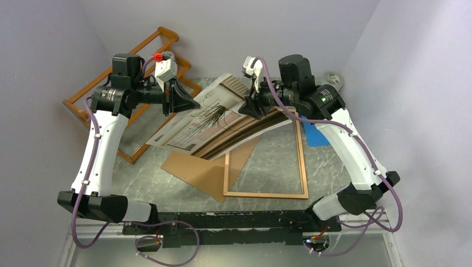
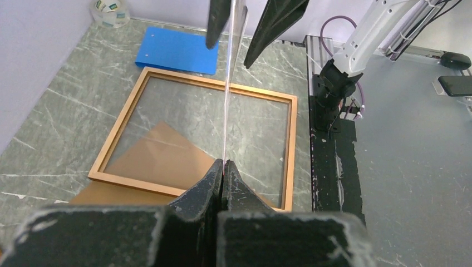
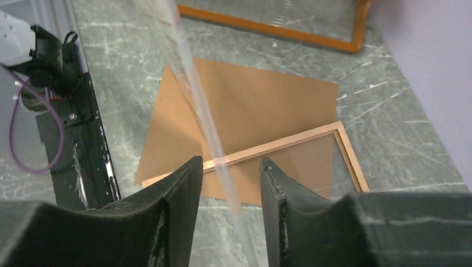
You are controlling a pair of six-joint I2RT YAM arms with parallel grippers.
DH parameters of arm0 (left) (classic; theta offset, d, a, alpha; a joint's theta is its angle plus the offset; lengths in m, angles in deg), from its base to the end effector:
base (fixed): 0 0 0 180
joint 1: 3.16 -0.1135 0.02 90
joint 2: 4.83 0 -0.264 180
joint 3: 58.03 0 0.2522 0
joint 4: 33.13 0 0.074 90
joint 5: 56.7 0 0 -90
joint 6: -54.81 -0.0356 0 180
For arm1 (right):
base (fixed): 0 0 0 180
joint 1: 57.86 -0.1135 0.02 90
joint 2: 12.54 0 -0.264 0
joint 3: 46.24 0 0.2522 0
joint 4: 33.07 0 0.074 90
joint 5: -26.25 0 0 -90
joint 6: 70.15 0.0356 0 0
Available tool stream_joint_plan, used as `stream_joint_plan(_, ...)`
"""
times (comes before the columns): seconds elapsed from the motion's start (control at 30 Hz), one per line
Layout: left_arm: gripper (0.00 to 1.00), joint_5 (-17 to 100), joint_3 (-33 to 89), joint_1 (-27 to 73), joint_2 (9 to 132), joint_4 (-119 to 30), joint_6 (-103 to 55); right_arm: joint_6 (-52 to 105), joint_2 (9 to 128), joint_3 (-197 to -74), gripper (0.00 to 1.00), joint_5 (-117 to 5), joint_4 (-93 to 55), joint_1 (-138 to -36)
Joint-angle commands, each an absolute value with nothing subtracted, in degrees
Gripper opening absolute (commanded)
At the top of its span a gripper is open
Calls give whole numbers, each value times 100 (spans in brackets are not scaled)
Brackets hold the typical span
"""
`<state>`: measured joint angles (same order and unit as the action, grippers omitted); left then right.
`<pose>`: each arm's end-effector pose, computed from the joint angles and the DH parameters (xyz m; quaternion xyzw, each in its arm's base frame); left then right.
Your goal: Put the photo into the frame
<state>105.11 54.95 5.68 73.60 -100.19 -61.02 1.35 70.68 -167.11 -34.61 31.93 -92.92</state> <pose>0.2384 -0.0713 0.4694 0.4808 0.5939 -0.4510 0.4612 0.2208 0.1761 0.4814 -0.4893 0.6792 0.2851 0.4670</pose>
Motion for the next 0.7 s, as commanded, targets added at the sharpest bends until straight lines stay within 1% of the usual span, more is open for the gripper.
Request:
stream_joint_plan(0.0,3,10647,5512,598,7243,-10088,-6272,15,6949,-16872,40,-3034,3404,-9287)
stream_joint_plan(0.13,3,10512,5426,598,7176,-9794,-5900,-52,6821,-16779,26,-3077,3380,-9281)
stream_joint_plan(0.2,3,10463,5340,598,7128,-9670,-5815,-66,6779,-16768,17,-3157,3399,-9265)
stream_joint_plan(0.27,3,10420,5277,598,7086,-9561,-5743,-75,6735,-16751,5,-3233,3397,-9251)
stream_joint_plan(0.3,6,10388,5250,598,7070,-9497,-5698,-76,6709,-16737,0,-3312,3376,-9249)
stream_joint_plan(0.33,14,10348,5231,598,7059,-9444,-5654,-59,6678,-16721,0,-3382,3335,-9242)
stream_joint_plan(0.37,24,10318,5218,598,7050,-9391,-5602,-38,6636,-16705,0,-3458,3292,-9230)
stream_joint_plan(0.4,42,10265,5211,598,7045,-9353,-5542,-18,6595,-16679,0,-3568,3240,-9226)
stream_joint_plan(0.43,58,10167,5194,597,7029,-9256,-5417,12,6548,-16652,0,-3716,3173,-9210)
stream_joint_plan(0.47,66,10033,5159,598,6979,-9078,-5186,49,6486,-16607,0,-3881,3083,-9202)
stream_joint_plan(0.57,83,9496,4928,598,6736,-8438,-4586,123,6269,-16443,0,-4421,2823,-9195)
stream_joint_plan(0.67,93,8725,4618,598,6427,-7920,-4008,163,6011,-16233,0,-5230,2419,-9195)
